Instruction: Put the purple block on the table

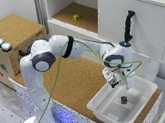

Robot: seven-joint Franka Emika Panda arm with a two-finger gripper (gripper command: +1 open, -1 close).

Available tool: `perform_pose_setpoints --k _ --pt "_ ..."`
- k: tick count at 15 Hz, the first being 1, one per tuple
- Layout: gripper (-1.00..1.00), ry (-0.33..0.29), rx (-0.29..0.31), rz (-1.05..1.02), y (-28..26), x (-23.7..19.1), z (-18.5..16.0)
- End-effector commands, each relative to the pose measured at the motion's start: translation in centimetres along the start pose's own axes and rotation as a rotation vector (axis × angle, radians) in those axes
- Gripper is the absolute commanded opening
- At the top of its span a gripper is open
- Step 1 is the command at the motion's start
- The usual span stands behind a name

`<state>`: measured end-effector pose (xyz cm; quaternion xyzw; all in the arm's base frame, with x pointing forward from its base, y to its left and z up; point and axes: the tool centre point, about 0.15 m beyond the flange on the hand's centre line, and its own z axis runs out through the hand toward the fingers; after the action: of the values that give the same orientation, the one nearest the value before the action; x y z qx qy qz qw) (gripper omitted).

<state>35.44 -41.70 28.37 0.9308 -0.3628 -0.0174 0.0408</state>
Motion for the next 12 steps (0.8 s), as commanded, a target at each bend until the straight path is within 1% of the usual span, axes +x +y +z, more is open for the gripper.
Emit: perform_pose_setpoints --k 1,4,8,9,10,11,12 --pt "1.0 -0.066 0.025 0.043 0.9 0.3 4.4" --pt "1.0 -0.049 0.02 0.047 0.8 1.0 5.3" --pt "1.0 -0.061 0.025 0.069 0.4 1.7 7.2" --pt "1.0 -0.062 0.003 0.087 0.4 1.8 7.5" --pt "-1.0 -0.07 0.003 0.086 0.4 1.9 8.0" --pt "-1.0 -0.064 -0.015 0.093 0.3 1.9 8.2" --pt "-1.0 -0.06 -0.008 0.092 0.2 1.9 8.2"
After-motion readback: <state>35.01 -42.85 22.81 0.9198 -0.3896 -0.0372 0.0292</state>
